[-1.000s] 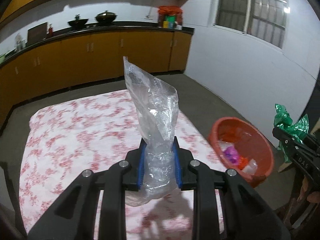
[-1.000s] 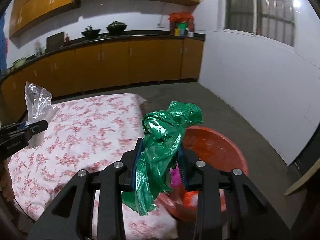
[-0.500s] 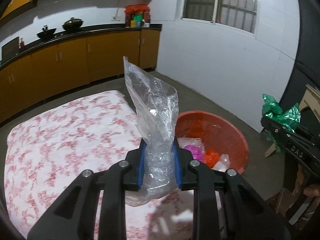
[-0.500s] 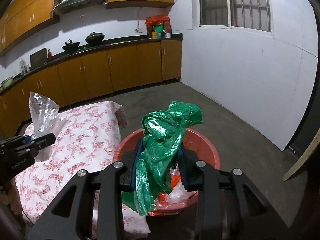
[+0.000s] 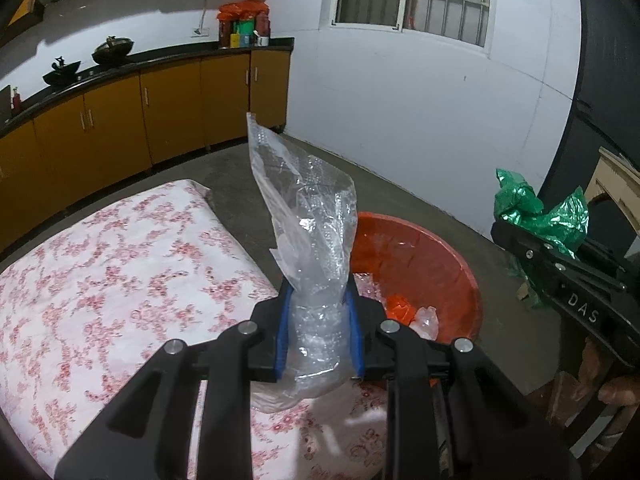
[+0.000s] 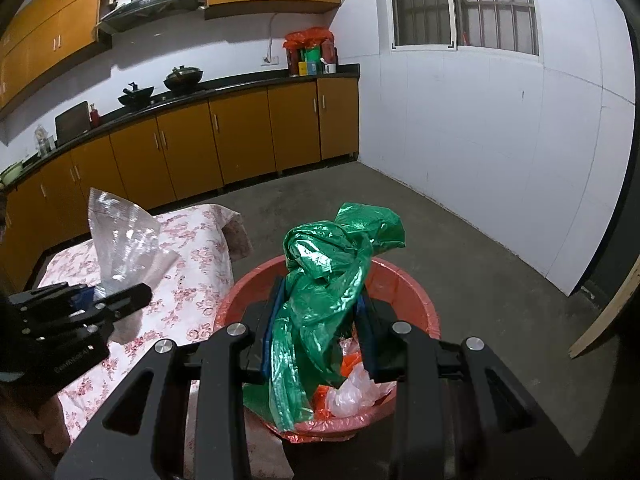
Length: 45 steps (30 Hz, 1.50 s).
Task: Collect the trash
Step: 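Carry both bags over the red basket and open both tools to drop them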
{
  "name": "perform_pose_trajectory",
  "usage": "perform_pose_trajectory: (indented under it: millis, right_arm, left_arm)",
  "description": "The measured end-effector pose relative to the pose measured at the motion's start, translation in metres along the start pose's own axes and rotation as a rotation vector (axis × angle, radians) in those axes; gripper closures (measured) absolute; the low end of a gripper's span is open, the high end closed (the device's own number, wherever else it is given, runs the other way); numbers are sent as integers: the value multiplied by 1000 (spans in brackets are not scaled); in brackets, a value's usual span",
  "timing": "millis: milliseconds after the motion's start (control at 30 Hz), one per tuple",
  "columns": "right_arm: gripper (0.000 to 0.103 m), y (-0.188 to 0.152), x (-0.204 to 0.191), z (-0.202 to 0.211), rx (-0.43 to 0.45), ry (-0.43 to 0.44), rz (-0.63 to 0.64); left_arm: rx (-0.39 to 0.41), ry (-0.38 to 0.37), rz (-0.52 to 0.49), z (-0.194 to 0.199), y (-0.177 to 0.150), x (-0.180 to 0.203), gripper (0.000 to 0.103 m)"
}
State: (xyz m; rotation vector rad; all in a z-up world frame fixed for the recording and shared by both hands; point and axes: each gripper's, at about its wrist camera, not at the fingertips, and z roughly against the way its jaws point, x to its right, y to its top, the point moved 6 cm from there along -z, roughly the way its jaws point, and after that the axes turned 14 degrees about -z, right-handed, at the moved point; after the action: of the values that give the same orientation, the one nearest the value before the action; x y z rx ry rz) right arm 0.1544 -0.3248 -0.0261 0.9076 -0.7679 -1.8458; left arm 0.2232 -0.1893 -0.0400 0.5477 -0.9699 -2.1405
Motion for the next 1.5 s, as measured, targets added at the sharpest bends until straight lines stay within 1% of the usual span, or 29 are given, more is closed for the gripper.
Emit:
perform_pose_trajectory:
  millis: [233,533,733,1067,1100,1133,1167,1200,1233,1300,1400,1467,1500]
  right_arm:
    - [70,5,12,-14,-12,2,-36]
    - [70,8,21,-32,-22,1,-66]
    - [70,11,25,-40,-19,-7,-79]
    - [70,22,35,-50,-10,-2,-117]
    - [70,23,34,-51,-8,2,-122]
    - [67,24,35,-50,-6,11,-130]
    - [65,24,36,-50,-5,15,-136]
    - [55,24,37,-49,-3,22,-146]
    - [47,25,39,-47,3,30,-160]
    - [44,26,40,-45,7,36,-174]
    - [43,26,42,-42,12,32,-177]
    - [38,26,44,-34,29,23,-184]
    - [31,28,44,-32,40,16,-186]
  left_arm:
    - [-29,-53,-1,-30,3,5,78]
    - [-46,-126,-34,-72,9,26,78]
    - [-67,-158,-42,-98,8,33,78]
    - [-80,-202,-44,-122,10,37,78]
    - [-82,-205,-46,-123,9,38,76]
    - [-85,-208,-45,-125,7,36,74]
    - [-88,-208,-46,-125,6,36,65]
    - [-91,-206,-44,-127,6,35,57]
    - [-92,-202,-41,-127,6,34,55]
    - [-100,-206,-32,-127,3,34,53]
    - [-115,-206,-19,-127,-2,30,51]
    - [-121,-194,-12,-125,-9,27,48]
    - [-123,-184,-7,-122,-11,24,45]
